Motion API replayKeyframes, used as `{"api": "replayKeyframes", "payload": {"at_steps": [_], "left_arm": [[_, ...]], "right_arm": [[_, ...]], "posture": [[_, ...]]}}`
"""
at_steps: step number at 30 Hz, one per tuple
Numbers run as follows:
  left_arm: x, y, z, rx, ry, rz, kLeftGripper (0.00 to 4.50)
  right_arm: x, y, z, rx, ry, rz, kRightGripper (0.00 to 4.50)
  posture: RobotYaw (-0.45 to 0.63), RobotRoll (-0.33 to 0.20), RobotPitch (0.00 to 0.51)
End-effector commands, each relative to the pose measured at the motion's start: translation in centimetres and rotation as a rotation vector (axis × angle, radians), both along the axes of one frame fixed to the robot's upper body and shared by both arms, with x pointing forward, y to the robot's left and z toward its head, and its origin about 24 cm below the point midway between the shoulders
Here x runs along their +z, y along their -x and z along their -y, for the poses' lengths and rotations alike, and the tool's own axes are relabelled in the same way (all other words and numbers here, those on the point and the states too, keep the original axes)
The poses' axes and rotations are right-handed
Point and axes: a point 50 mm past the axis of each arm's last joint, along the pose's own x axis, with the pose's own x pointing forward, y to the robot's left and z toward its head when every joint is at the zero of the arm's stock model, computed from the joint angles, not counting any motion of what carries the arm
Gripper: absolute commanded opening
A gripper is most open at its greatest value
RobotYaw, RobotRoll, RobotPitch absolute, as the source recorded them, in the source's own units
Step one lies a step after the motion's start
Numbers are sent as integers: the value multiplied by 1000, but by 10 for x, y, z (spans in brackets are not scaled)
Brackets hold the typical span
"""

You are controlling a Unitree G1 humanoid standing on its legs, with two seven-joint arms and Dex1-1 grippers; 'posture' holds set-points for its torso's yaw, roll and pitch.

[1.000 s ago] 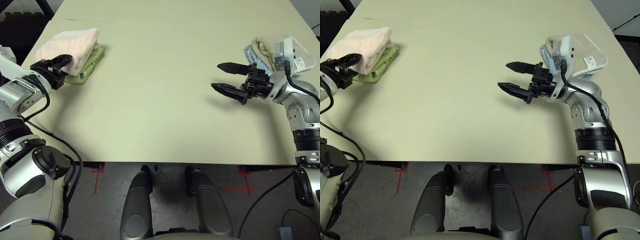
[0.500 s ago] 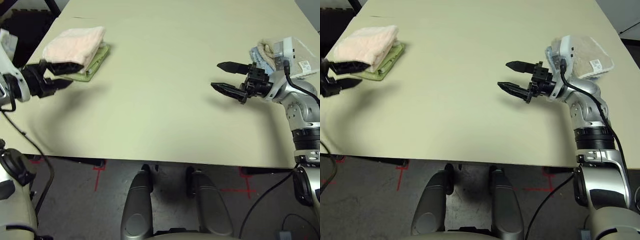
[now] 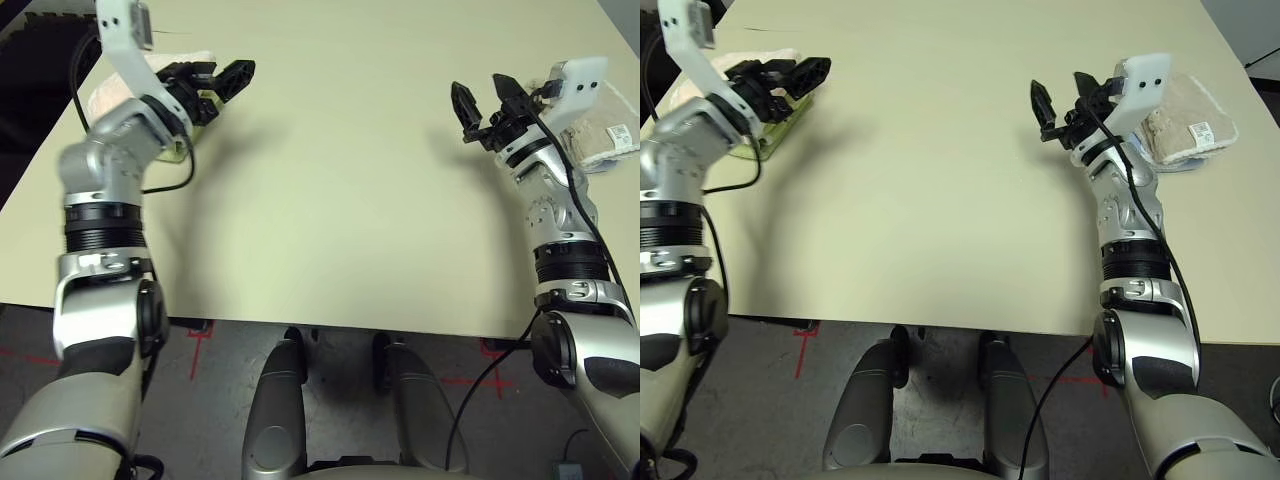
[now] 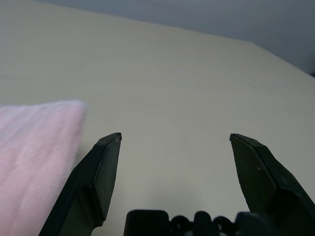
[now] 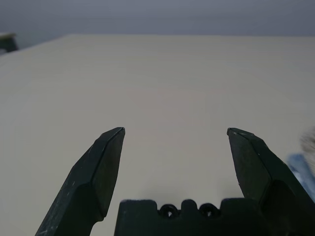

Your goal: Fold the towel and set it aside.

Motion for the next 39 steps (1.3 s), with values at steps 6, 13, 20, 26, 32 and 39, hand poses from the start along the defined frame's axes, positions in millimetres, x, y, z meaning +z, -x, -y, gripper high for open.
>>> {"api": "replayKeyframes", "payload": {"at_steps": [6, 13, 20, 26, 32, 39], "left_arm": [[-34, 3, -45, 246, -171, 13, 4469], [-35, 5, -47, 317, -196, 71, 4469], [-25, -4, -8, 102, -42, 133, 4469], [-26, -6, -1, -10, -58, 85, 4469], [-31, -4, -20, 76, -100, 55, 4469], [-38, -5, -21, 193, -125, 64, 4469]], "right_arm": [[-15, 6, 40, -135, 54, 0, 4500], [-15, 11, 62, -145, 56, -22, 4500], [-13, 9, 58, -117, 41, -12, 4500], [-5, 6, 53, -91, 38, 5, 4500], [-9, 6, 52, -75, 38, -10, 4500], [-13, 6, 52, -122, 10, -9, 4500]], "posture": [[-25, 0, 257], [-49, 0, 248], [-25, 0, 237], [-38, 0, 237], [-51, 0, 241], [-62, 0, 242]]}}
